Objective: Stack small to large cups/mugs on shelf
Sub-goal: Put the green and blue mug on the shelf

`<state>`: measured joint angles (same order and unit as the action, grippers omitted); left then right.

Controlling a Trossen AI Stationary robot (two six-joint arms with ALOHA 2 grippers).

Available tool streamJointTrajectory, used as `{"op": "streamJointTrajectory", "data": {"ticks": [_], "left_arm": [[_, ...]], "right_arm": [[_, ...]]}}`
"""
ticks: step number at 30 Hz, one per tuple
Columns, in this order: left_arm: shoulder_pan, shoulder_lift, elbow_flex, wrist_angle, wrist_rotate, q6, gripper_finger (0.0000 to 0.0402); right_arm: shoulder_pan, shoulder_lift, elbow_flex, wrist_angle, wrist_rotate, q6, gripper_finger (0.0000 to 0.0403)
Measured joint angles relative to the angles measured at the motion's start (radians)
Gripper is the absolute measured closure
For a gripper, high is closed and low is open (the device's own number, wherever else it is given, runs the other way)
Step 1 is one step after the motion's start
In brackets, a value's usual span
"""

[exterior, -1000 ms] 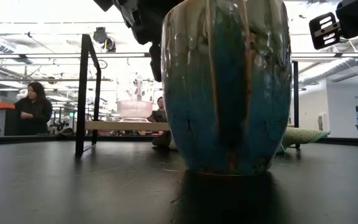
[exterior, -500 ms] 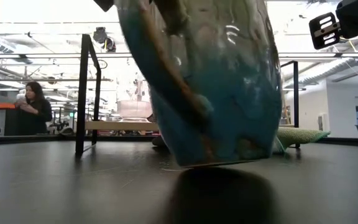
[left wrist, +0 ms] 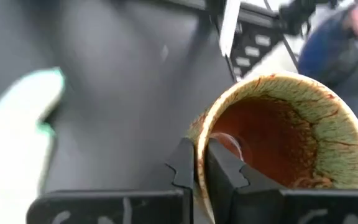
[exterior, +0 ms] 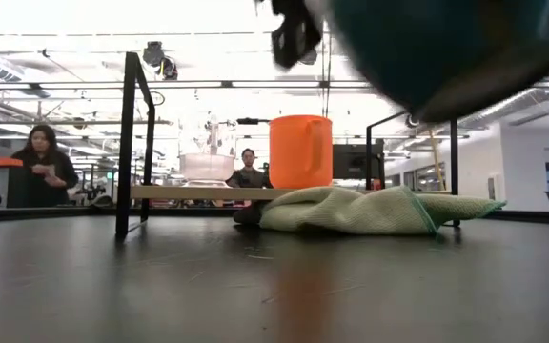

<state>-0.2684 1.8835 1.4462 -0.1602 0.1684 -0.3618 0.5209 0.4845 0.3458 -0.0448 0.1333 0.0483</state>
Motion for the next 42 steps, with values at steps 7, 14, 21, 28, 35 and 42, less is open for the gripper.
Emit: {"op": "streamJointTrajectory", "data": {"ticks": [7, 14, 21, 28, 35, 42], "left_arm": [[0.069, -0.001, 0.254, -0.222, -0.089, 0.091, 0.0383], [0.207, -0.003, 0.441, -0.360, -0.123, 0.144, 0.0383], [0.331, -0.003, 0.510, -0.385, -0.090, 0.188, 0.0383], [0.386, 0.099, 0.588, -0.410, -0.023, 0.242, 0.0384], [0.460, 0.293, 0.913, -0.637, -0.048, 0.262, 0.0384], [0.532, 0.302, 0.886, -0.624, -0.041, 0.254, 0.0384]], "right_arm": [[0.000, 0.000, 0.000, -0.010, 0.000, 0.000, 0.0403], [0.000, 0.000, 0.000, 0.005, 0.000, -0.009, 0.0403], [0.000, 0.000, 0.000, -0.007, 0.000, -0.025, 0.0403], [0.000, 0.000, 0.000, -0.013, 0.000, -0.034, 0.0403], [0.000, 0.000, 0.000, -0.013, 0.000, -0.034, 0.0403], [0.000, 0.000, 0.000, -0.037, 0.000, -0.034, 0.0403]]}}
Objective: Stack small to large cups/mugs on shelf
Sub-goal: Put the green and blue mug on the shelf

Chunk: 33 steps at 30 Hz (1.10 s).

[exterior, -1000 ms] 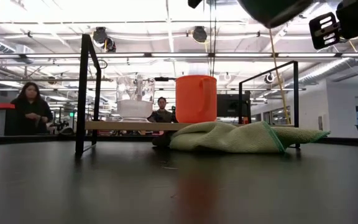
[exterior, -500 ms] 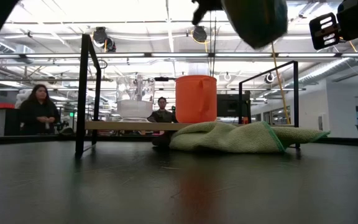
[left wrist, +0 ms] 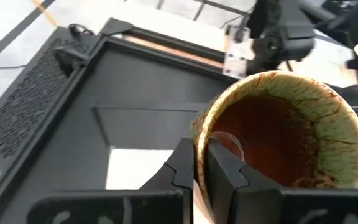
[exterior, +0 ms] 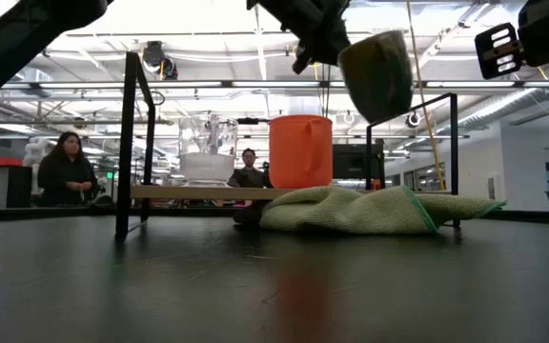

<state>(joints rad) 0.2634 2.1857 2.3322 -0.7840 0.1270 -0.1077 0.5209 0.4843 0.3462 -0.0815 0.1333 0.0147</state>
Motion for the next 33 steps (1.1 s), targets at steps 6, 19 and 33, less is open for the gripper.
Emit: {"op": "streamJointTrajectory", "data": {"ticks": [6, 19, 33], "left_arm": [[0.026, 0.002, 0.000, -0.038, -0.040, -0.003, 0.0384], [0.031, 0.106, -0.002, -0.111, -0.008, -0.023, 0.0384], [0.018, 0.104, -0.001, -0.110, -0.053, -0.145, 0.0384]], "right_arm": [[0.000, 0.000, 0.000, -0.020, 0.000, 0.011, 0.0403], [0.000, 0.000, 0.000, -0.013, 0.000, 0.010, 0.0403], [0.000, 0.000, -0.001, -0.006, 0.000, 0.011, 0.0403]]}}
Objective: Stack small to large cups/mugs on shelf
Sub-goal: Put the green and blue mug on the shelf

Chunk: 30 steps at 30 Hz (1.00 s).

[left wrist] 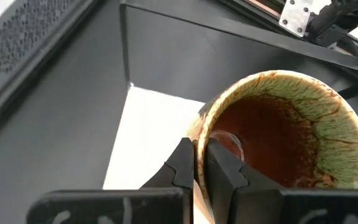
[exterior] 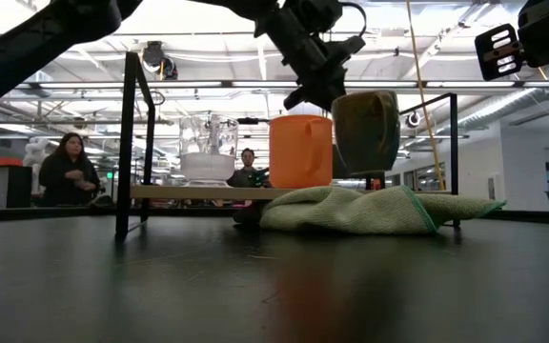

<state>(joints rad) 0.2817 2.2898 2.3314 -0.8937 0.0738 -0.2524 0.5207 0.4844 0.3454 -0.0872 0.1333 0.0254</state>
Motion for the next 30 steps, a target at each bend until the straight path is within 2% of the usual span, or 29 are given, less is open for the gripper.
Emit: {"op": "streamJointTrajectory", "data": {"ticks": [11, 30], "left_arm": [[-0.038, 0.037, 0.000, -0.053, -0.050, -0.047, 0.0384], [-0.043, 0.054, 0.002, -0.029, -0.054, -0.084, 0.0384]], "right_arm": [[0.000, 0.000, 0.000, 0.000, 0.000, 0.015, 0.0403], [0.000, 0.000, 0.000, -0.001, 0.000, 0.026, 0.0403]]}}
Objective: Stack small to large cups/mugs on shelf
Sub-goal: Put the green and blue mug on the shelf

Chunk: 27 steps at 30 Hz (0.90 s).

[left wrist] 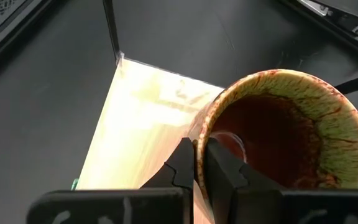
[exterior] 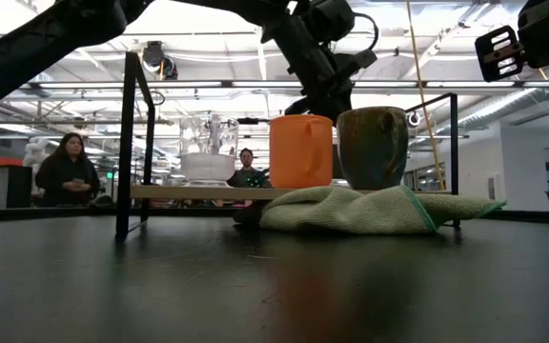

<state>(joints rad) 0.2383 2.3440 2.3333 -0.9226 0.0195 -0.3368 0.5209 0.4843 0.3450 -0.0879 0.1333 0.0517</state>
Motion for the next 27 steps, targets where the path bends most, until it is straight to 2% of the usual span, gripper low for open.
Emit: {"op": "streamJointTrajectory", "data": {"ticks": [9, 17, 27], "left_arm": [[-0.020, 0.000, 0.000, 0.000, -0.047, -0.011, 0.0384], [-0.021, 0.000, -0.001, 0.000, -0.048, -0.015, 0.0383], [-0.029, 0.002, -0.002, -0.003, -0.070, -0.016, 0.0327]], "right_arm": [[0.000, 0.000, 0.000, 0.000, 0.000, 0.000, 0.0403], [0.000, 0.000, 0.000, 0.000, 0.000, 0.000, 0.0403], [0.000, 0.000, 0.000, 0.000, 0.000, 0.001, 0.0403]]}}
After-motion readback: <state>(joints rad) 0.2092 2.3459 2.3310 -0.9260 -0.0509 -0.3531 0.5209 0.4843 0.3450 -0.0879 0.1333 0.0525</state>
